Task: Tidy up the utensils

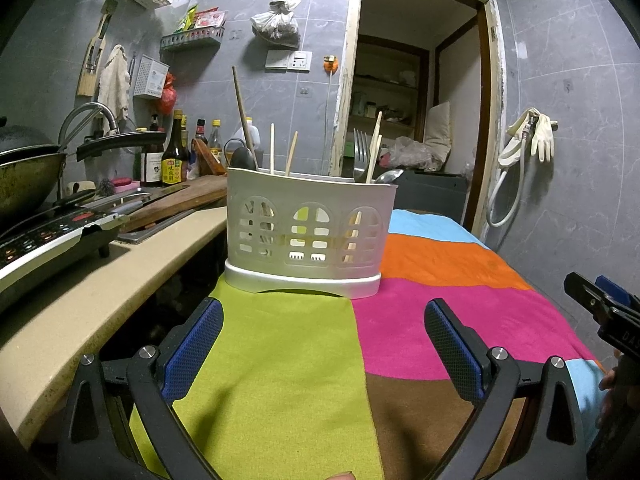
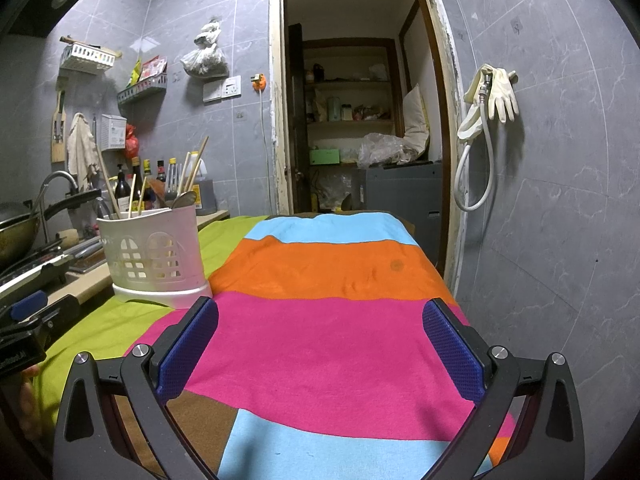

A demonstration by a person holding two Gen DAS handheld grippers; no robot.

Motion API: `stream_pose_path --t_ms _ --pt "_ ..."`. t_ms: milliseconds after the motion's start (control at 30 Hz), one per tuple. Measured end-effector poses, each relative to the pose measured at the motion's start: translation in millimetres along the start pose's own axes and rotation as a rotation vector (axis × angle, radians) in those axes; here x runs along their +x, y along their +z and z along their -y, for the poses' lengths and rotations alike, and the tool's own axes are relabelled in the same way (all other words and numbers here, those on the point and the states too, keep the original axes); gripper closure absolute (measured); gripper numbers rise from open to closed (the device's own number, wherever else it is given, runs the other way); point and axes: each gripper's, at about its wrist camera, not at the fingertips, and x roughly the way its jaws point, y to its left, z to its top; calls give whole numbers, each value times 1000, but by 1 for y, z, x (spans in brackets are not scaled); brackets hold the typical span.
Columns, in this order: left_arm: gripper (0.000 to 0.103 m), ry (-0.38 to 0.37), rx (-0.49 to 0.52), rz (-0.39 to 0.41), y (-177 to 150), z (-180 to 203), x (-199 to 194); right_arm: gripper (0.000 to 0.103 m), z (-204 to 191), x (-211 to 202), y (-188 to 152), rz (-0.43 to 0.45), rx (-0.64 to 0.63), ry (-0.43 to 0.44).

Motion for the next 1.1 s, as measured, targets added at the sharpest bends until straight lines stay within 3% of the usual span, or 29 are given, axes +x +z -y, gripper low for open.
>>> stream_pose_path --t_ms 1100 --pt "4 13 16 27 5 2 -1 0 1 1 -1 1 4 -3"
